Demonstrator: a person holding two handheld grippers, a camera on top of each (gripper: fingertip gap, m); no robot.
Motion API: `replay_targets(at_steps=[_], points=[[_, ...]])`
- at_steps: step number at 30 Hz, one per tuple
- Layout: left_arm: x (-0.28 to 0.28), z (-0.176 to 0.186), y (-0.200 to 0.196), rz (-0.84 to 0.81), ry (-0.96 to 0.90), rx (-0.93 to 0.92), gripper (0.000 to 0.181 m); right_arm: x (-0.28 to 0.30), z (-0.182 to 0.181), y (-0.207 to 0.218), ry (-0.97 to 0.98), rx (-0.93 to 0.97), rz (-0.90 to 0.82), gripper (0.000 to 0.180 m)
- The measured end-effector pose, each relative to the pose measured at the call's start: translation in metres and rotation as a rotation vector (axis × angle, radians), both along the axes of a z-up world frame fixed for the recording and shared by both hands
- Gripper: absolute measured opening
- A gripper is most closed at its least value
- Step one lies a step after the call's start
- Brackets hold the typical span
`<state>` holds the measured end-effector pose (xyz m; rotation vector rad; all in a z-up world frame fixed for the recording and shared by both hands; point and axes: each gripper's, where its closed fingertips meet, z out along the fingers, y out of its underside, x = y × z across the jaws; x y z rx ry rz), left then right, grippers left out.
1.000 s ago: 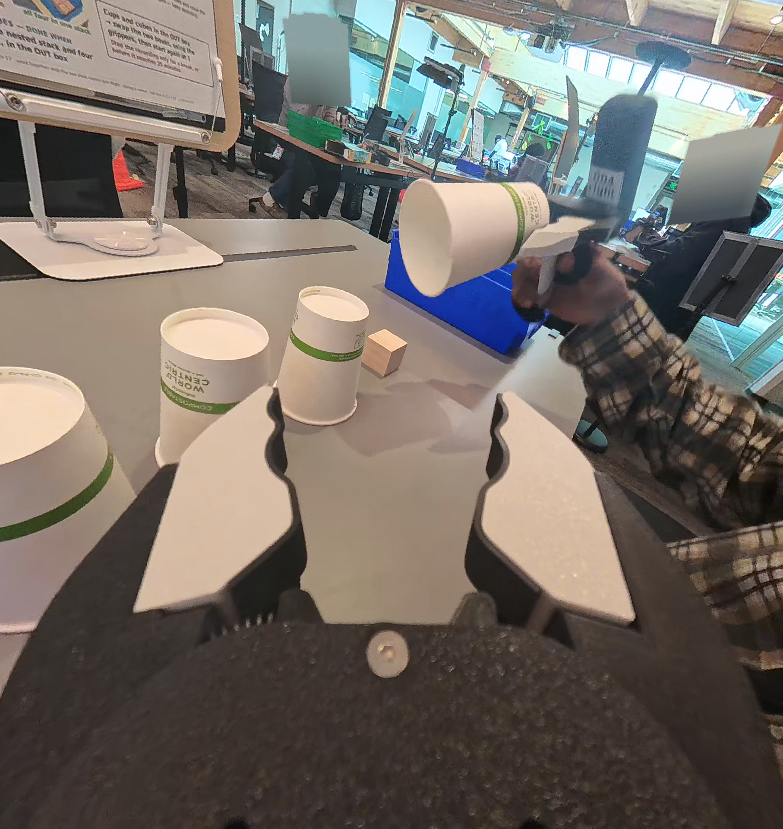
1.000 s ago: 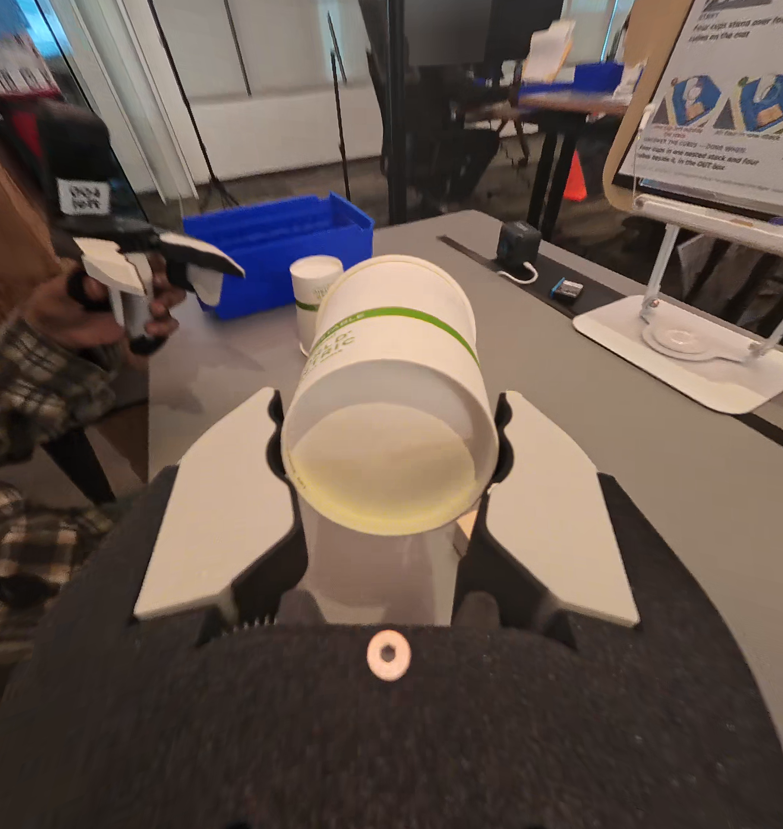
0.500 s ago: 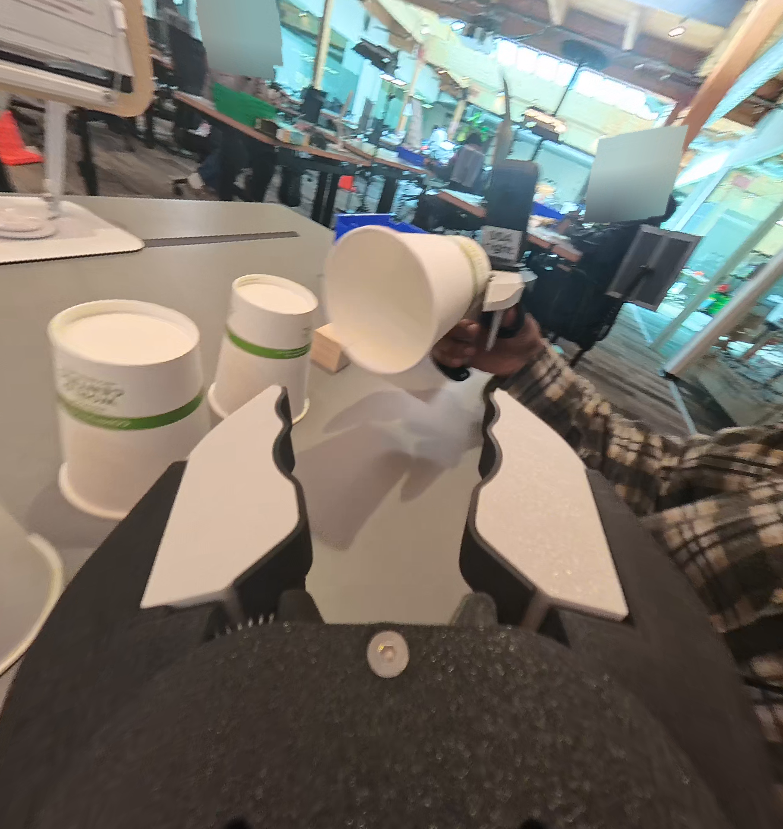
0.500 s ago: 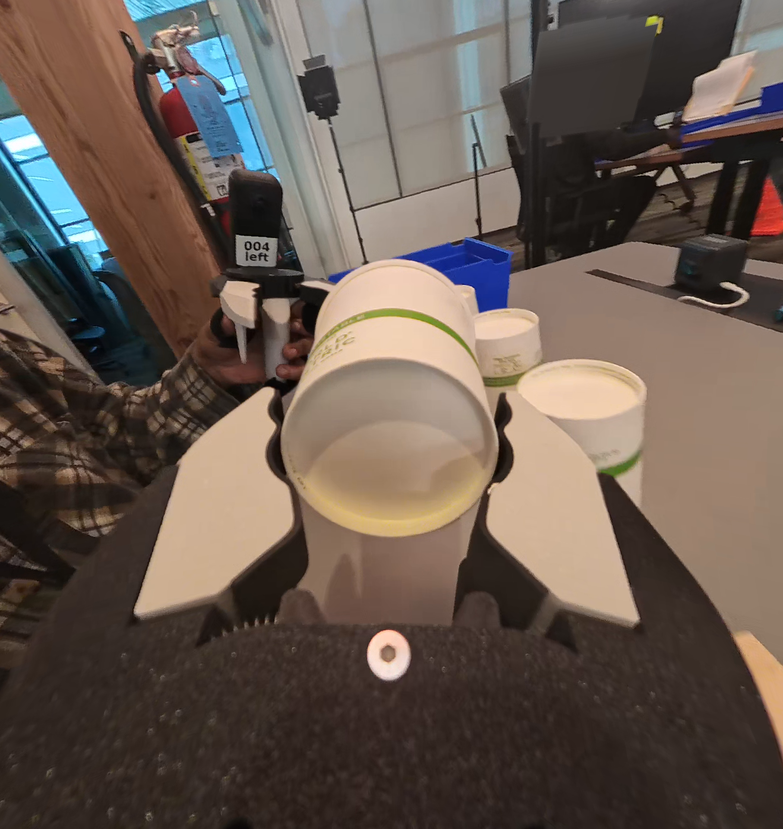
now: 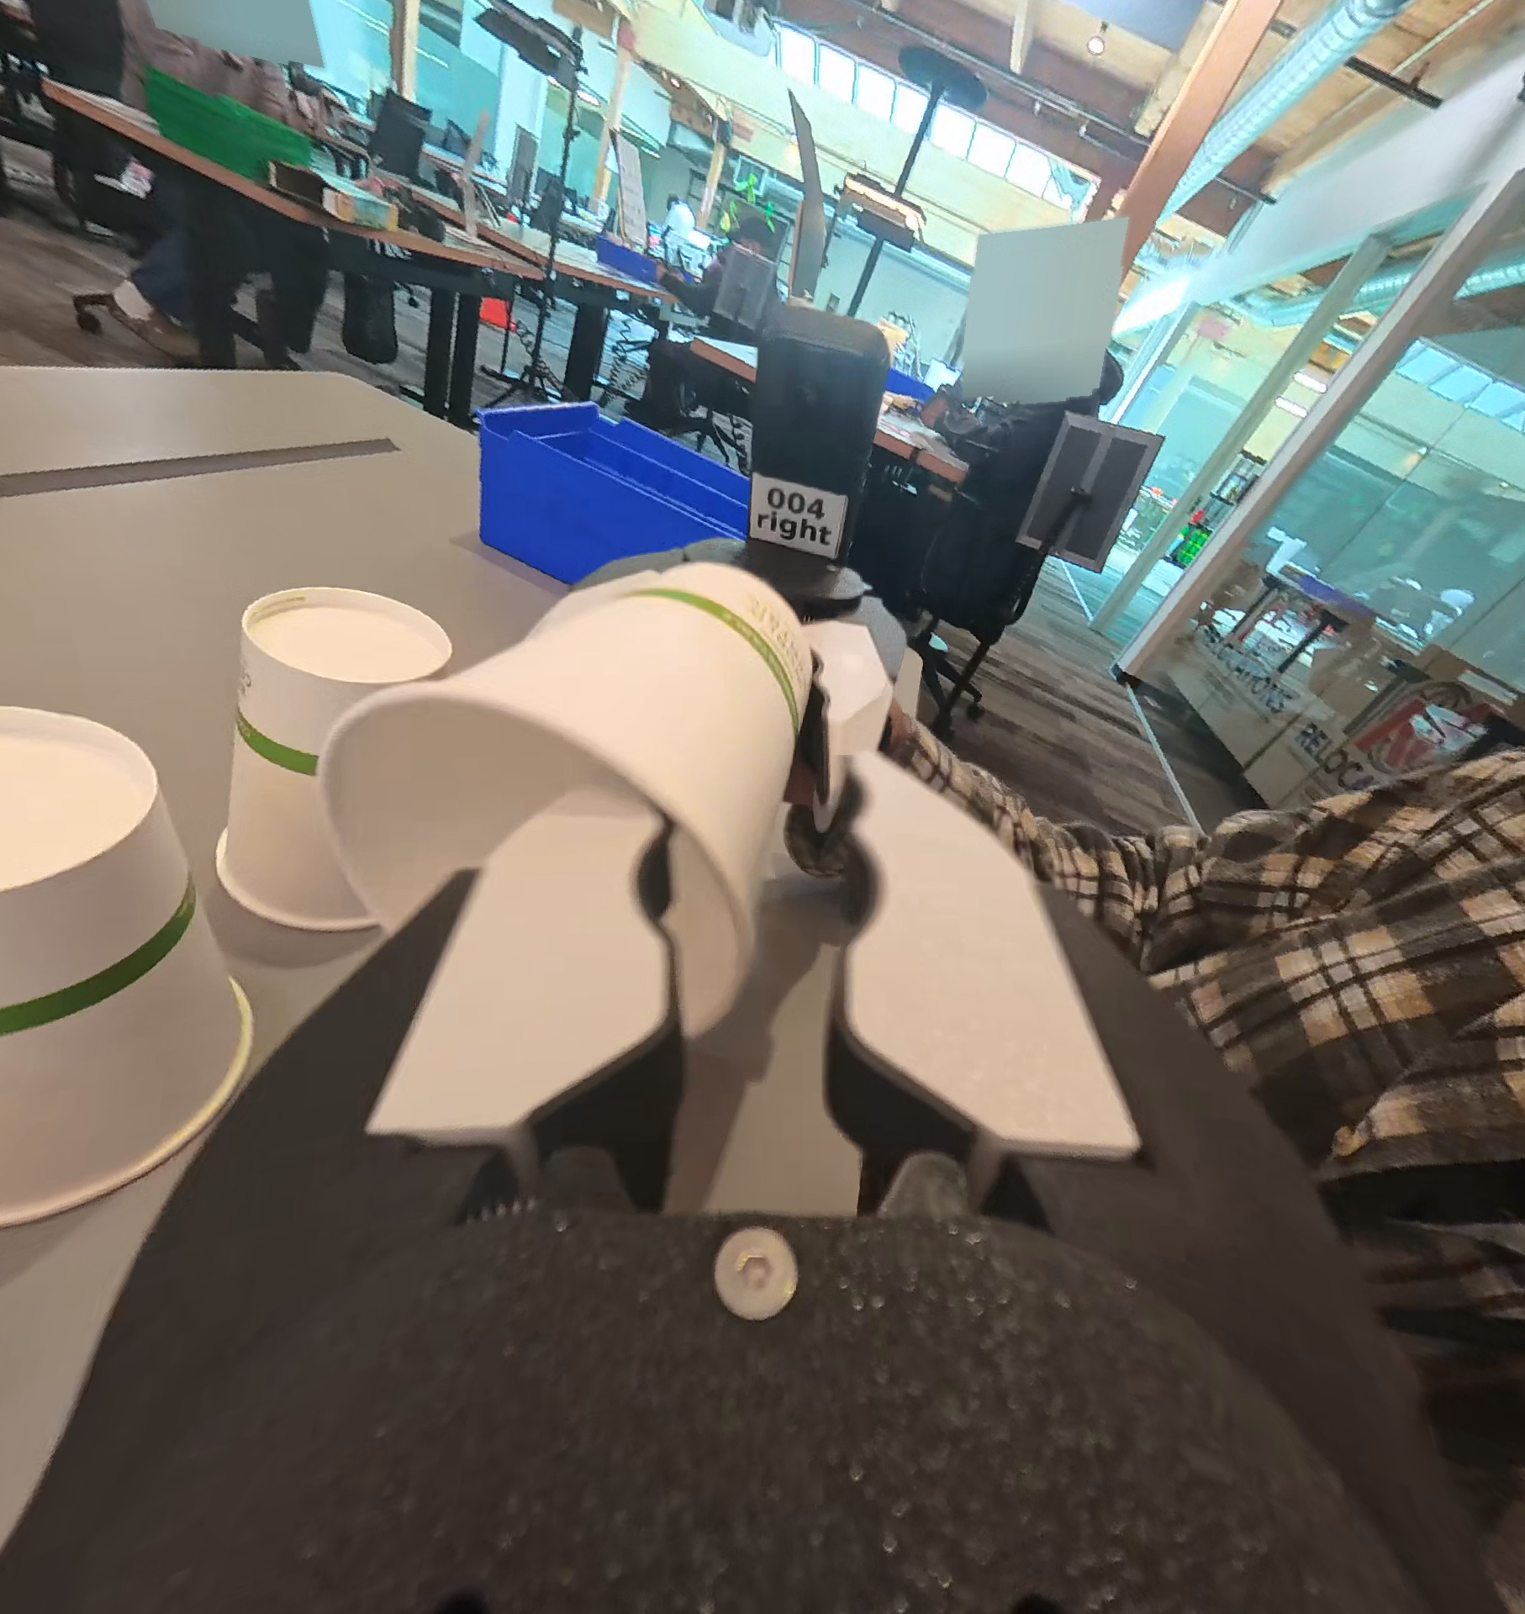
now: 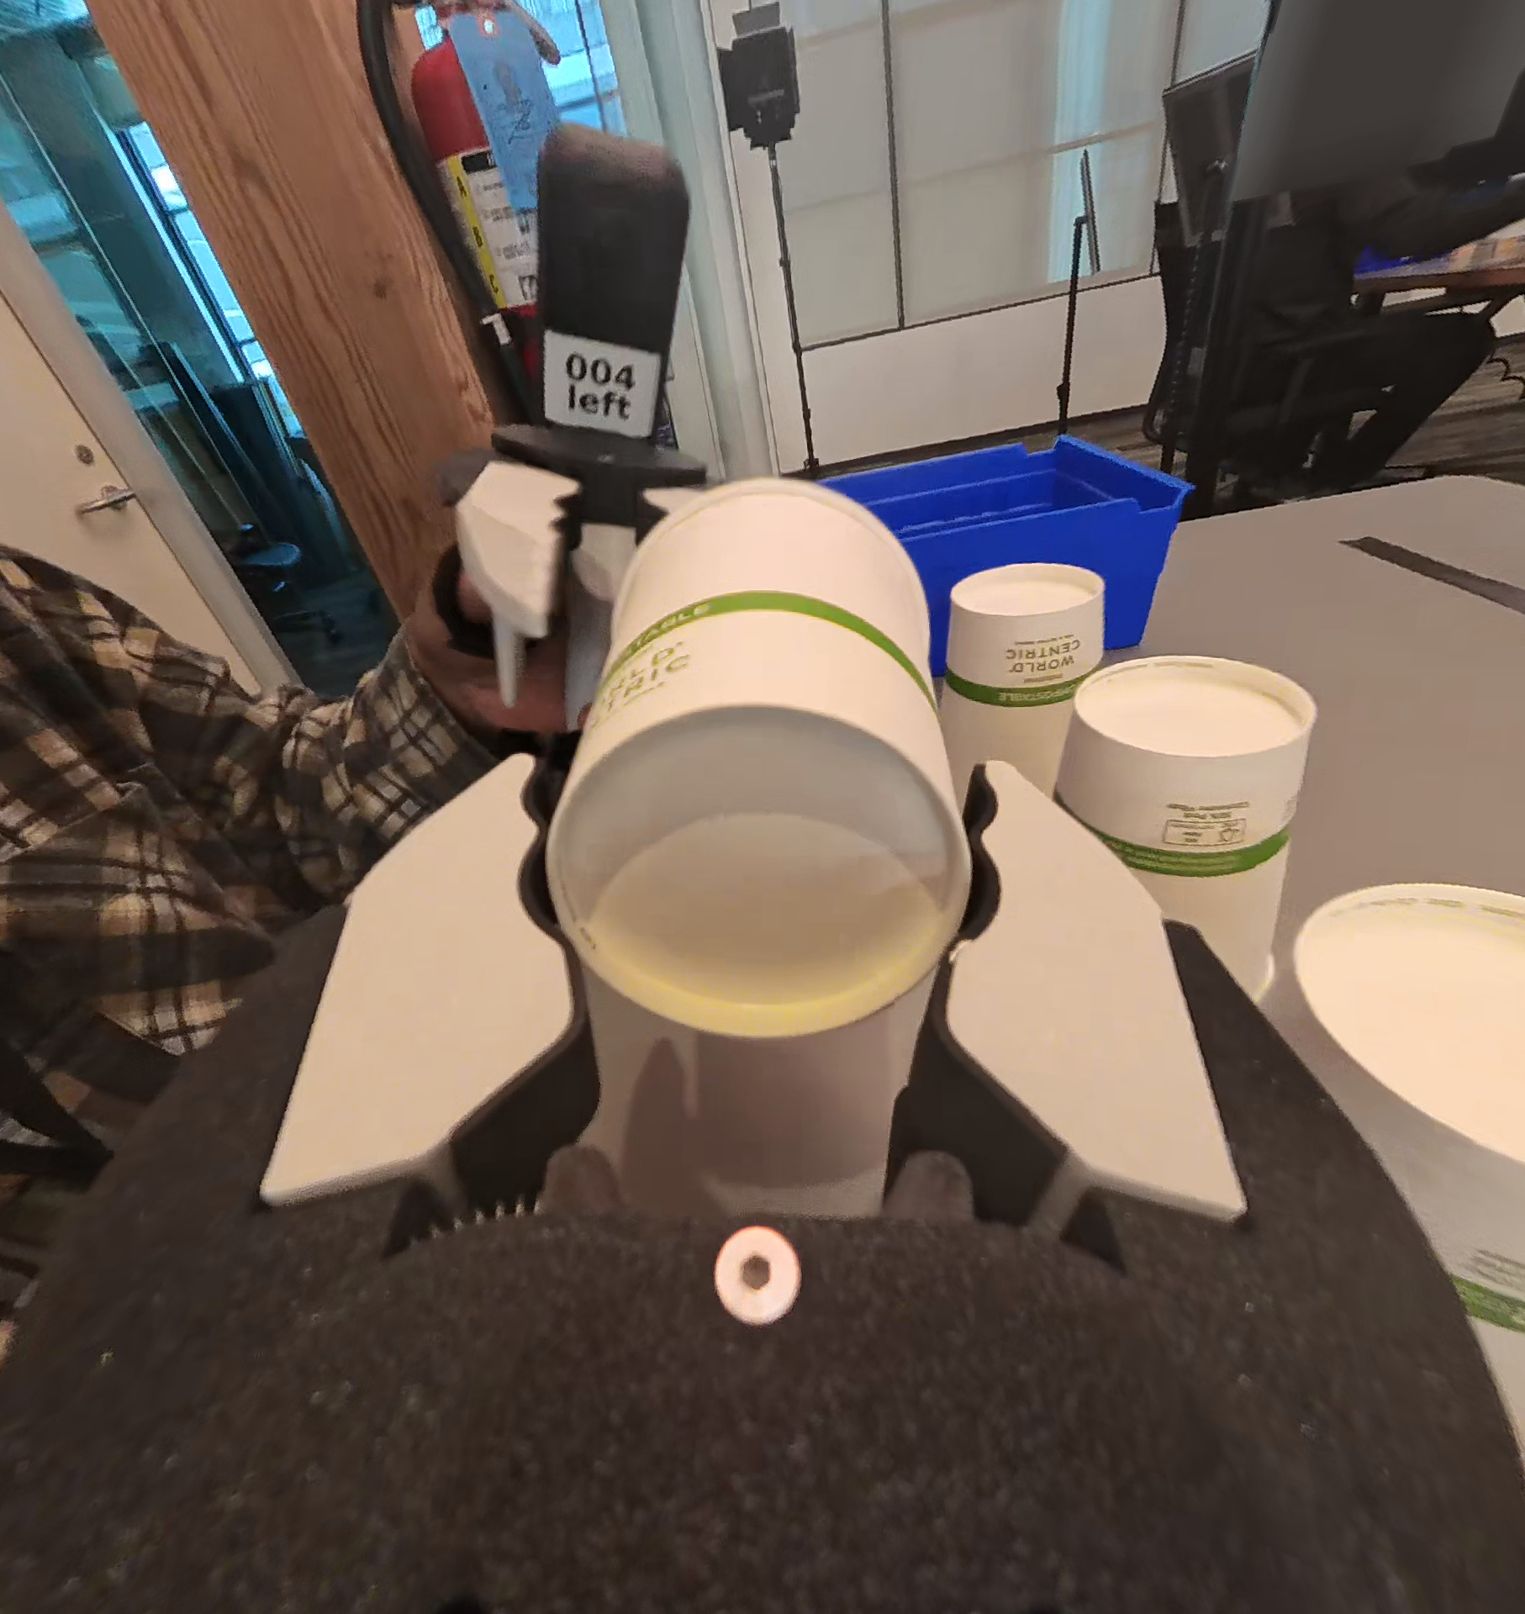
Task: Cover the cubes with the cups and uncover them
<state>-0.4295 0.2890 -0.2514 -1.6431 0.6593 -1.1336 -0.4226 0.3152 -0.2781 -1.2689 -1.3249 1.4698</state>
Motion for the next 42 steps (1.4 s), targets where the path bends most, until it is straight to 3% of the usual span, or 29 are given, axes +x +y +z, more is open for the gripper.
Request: replay_targets(at_steps=[2,3,8,14,19,24,26,27,28,29,31,33,38,42], points=[[0.0,0.003,-0.002,-0.041,0.01,0.006,0.01,-0.001,-0.005,-0.006,-0.021,0.018,0.023,0.089],[0.001,0.002,-0.003,-0.07,0.026,-0.01,0.007,-0.001,-0.011,-0.007,-0.053,0.037,0.027,0.089],[-0.003,-0.007,-0.001,-0.146,0.385,0.019,0.005,0.024,-0.038,0.001,-0.295,0.165,0.005,0.108],[-0.009,-0.015,-0.013,-0.37,0.917,0.196,0.004,0.032,-0.018,0.007,-0.416,0.208,0.061,0.116],[0.004,-0.019,-0.022,-0.496,1.068,0.285,0.004,0.016,-0.009,-0.005,-0.438,0.195,0.169,0.116],[0.025,-0.012,-0.022,-0.566,1.051,0.374,0.005,0.011,-0.015,-0.019,-0.443,0.169,0.22,0.107],[0.032,-0.01,-0.022,-0.593,1.041,0.401,0.006,0.013,-0.017,-0.023,-0.444,0.145,0.238,0.086],[0.034,-0.009,-0.02,-0.585,1.039,0.414,0.007,0.015,-0.018,-0.021,-0.444,0.128,0.225,0.085],[0.036,-0.006,-0.016,-0.557,1.018,0.427,0.015,0.017,-0.018,-0.018,-0.437,0.119,0.198,0.085],[0.039,-0.001,-0.012,-0.514,0.985,0.431,0.034,0.02,-0.017,-0.015,-0.417,0.118,0.168,0.085],[0.039,0.01,-0.001,-0.396,0.92,0.431,0.062,0.032,-0.014,-0.005,-0.361,0.106,0.078,0.085],[0.036,0.025,0.005,-0.279,0.805,0.437,0.079,0.051,-0.01,0.011,-0.296,0.09,-0.061,0.085],[0.018,0.045,0.002,-0.117,0.479,0.363,0.081,0.127,-0.019,0.064,-0.214,0.081,-0.502,0.085],[0.008,0.039,-0.003,-0.073,0.345,0.303,0.08,0.186,-0.051,0.093,-0.294,0.04,-0.759,0.085]])
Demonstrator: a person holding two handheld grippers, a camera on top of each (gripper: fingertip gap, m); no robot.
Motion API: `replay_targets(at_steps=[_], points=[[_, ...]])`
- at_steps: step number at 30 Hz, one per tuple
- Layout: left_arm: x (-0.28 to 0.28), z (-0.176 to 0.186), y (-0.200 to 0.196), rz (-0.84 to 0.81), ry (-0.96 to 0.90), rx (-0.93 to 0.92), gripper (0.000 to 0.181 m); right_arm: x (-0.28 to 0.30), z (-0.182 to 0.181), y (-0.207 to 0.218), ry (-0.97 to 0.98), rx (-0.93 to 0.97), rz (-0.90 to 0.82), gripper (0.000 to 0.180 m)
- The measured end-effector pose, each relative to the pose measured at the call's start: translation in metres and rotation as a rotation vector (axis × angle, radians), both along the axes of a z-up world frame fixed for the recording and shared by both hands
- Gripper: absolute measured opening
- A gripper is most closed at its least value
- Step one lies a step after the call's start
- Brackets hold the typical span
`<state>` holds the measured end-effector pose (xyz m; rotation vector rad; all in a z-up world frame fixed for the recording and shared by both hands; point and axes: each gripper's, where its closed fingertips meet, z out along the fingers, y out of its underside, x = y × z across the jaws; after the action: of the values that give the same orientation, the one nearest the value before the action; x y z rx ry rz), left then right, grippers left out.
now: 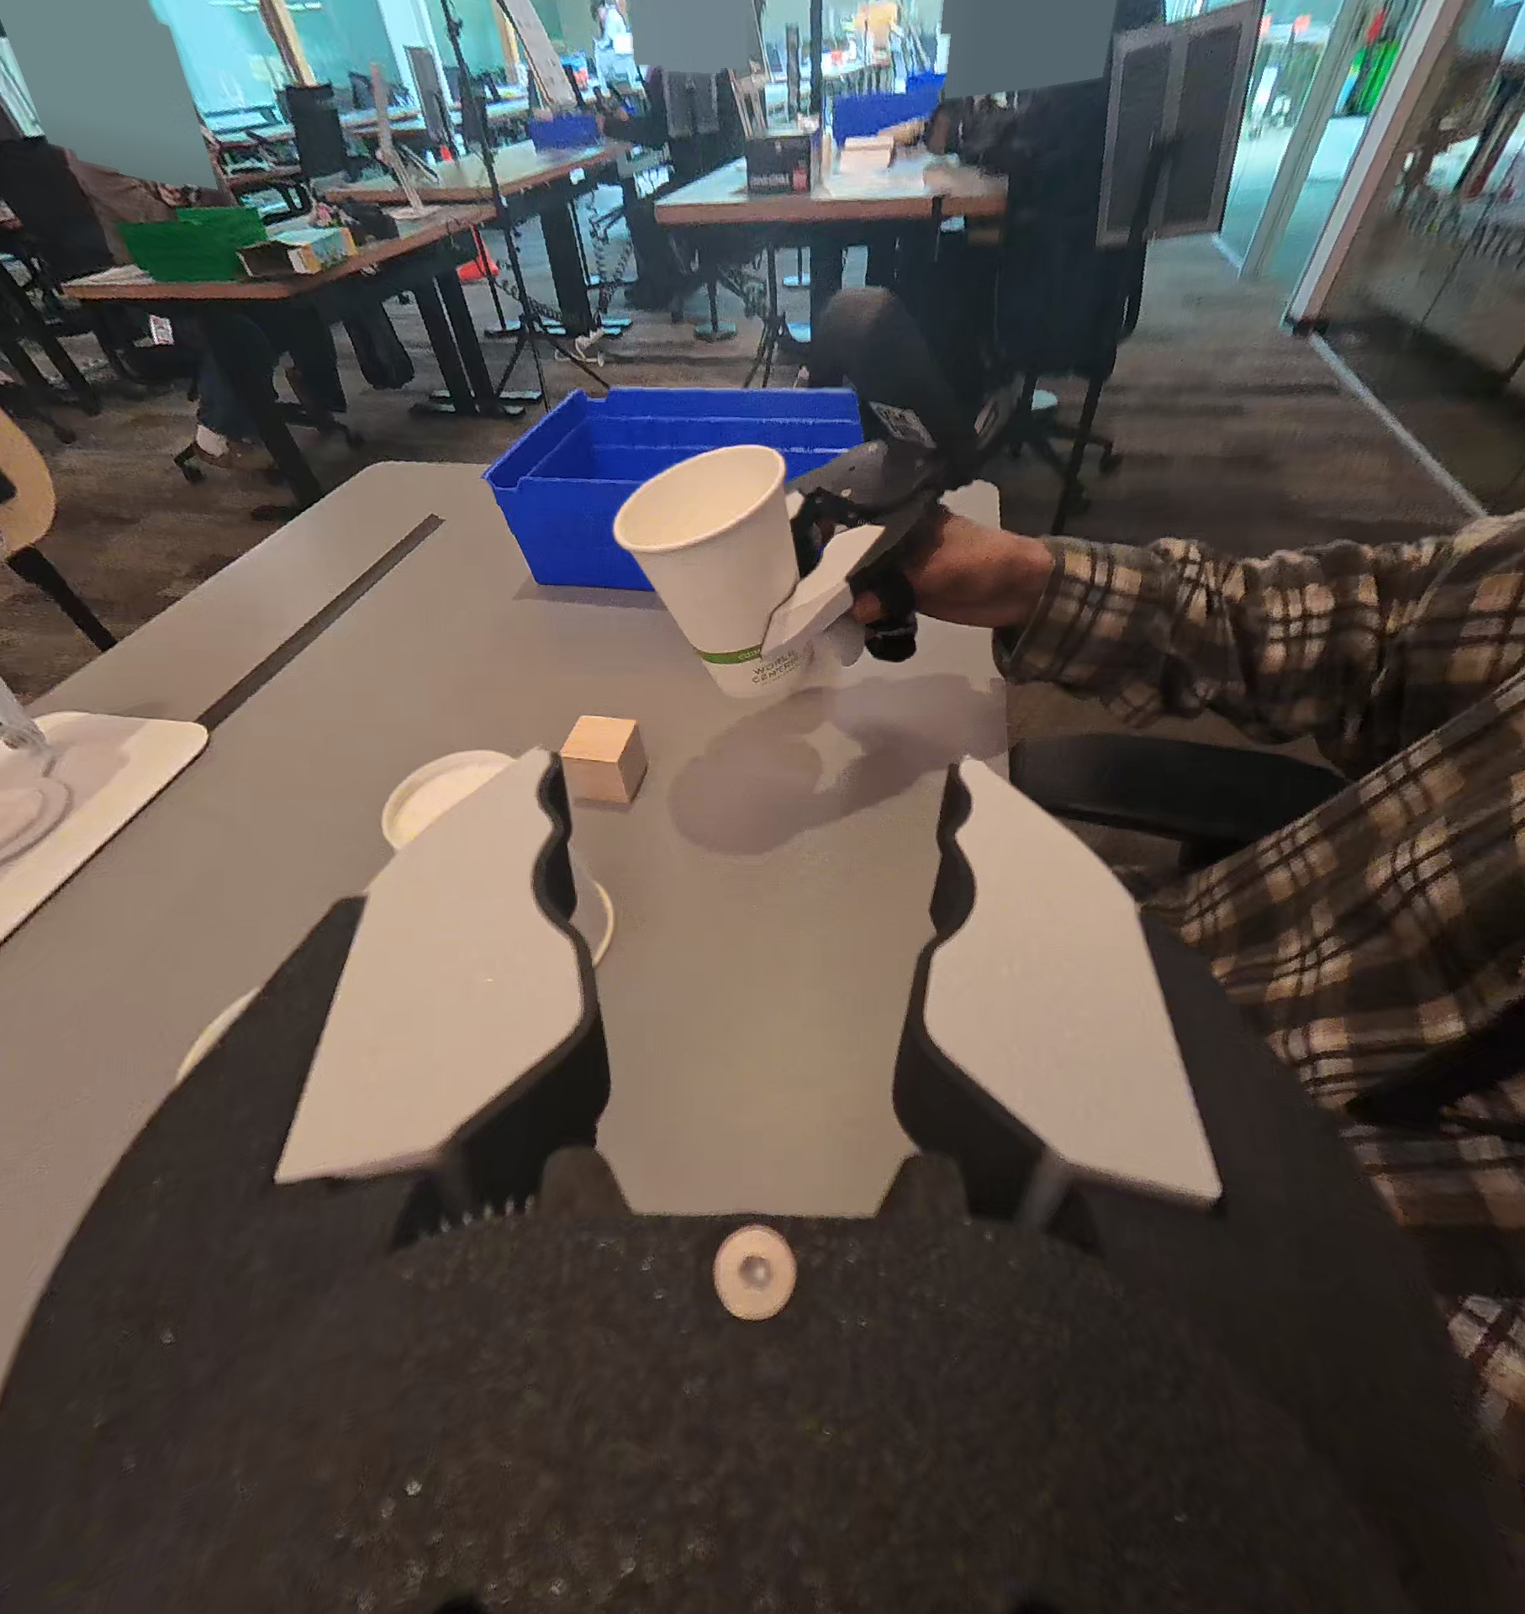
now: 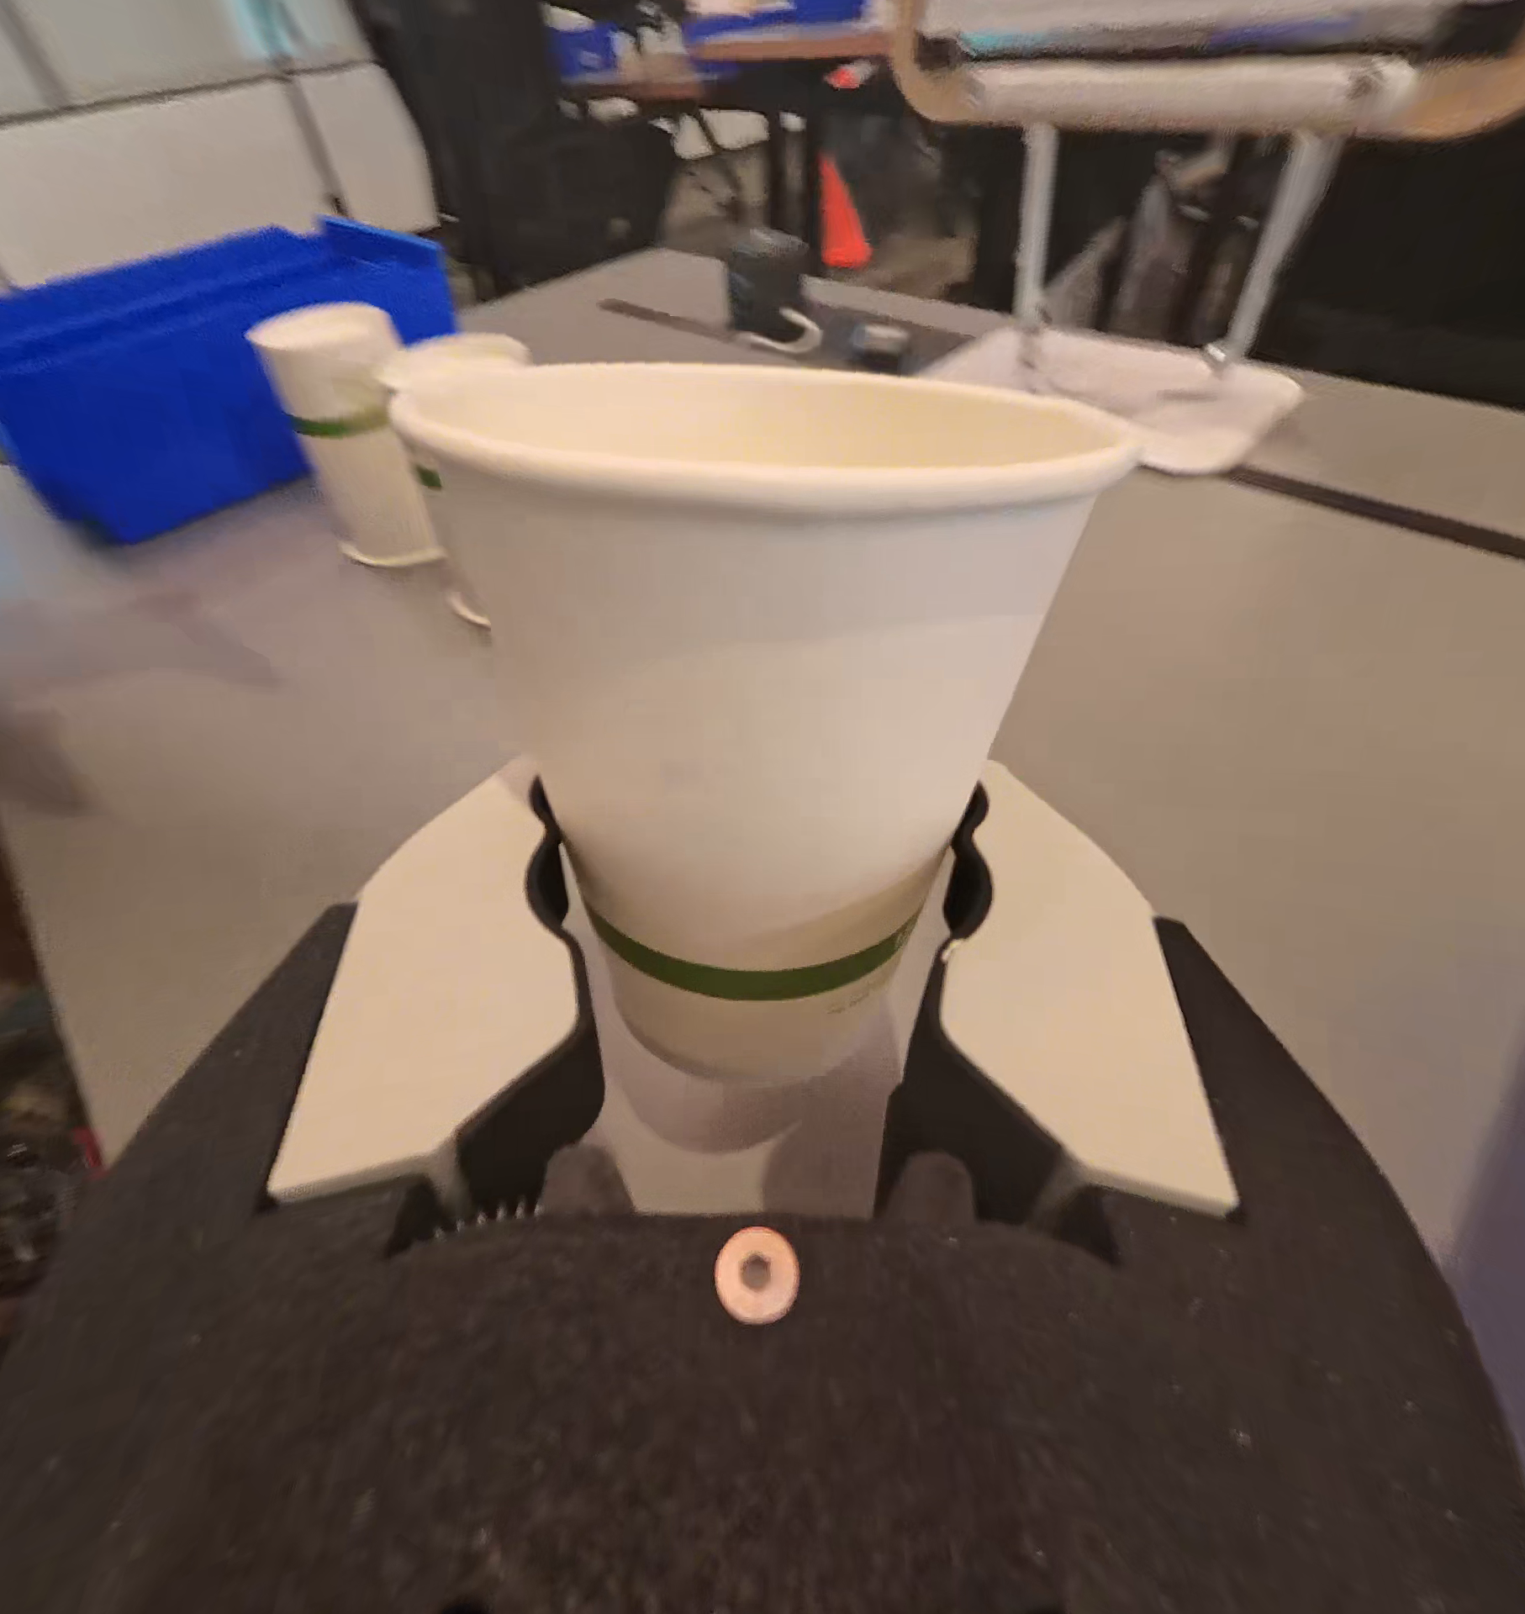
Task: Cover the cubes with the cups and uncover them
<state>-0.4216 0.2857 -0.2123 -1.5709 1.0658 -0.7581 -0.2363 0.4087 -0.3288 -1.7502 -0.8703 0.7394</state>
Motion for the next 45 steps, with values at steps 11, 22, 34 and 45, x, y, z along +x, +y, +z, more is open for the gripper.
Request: replay_targets(at_steps=[11,22,34,45], points=[[-0.005,-0.014,-0.001,0.044,0.07,0.004,0.076,0.024,-0.059,0.017,-0.205,-0.105,-0.113,0.085],[-0.001,-0.014,-0.002,0.038,0.115,0.02,0.076,0.043,-0.079,0.001,-0.37,-0.127,-0.09,0.085],[-0.033,-0.002,0.003,0.177,0.014,0.019,0.08,0.06,-0.047,-0.072,-0.46,-0.173,0.009,0.146],[-0.066,-0.015,0.013,0.273,-0.023,-0.046,0.081,-0.02,0.068,-0.045,-0.814,0.12,0.332,0.138]])
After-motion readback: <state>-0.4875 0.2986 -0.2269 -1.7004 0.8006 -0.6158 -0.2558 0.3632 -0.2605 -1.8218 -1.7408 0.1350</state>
